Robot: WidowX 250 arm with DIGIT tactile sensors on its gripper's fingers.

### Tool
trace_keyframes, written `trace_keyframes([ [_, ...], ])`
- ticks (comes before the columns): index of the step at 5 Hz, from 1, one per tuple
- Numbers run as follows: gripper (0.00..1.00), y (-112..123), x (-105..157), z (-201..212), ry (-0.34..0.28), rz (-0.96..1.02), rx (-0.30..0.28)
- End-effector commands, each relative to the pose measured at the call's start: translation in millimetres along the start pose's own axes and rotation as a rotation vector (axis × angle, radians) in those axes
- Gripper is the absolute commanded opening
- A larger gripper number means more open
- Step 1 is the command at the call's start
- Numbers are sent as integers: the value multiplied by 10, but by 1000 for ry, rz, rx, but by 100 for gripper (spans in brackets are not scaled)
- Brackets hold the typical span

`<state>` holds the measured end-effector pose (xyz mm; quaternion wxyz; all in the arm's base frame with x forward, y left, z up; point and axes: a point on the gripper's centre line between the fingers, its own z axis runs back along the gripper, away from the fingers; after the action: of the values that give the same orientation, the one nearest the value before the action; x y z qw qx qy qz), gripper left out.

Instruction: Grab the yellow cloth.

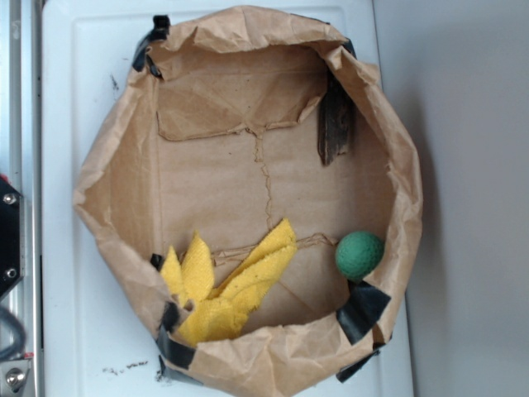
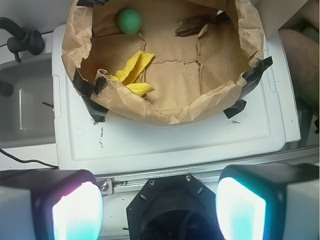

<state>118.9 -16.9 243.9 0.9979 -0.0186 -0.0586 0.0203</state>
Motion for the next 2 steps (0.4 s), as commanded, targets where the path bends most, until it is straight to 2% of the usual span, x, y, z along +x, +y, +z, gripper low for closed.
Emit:
trace_keyframes([
  [1,100,0,0,0,0,0,0],
  [2,100,-56,453,-148,-43,78,34],
])
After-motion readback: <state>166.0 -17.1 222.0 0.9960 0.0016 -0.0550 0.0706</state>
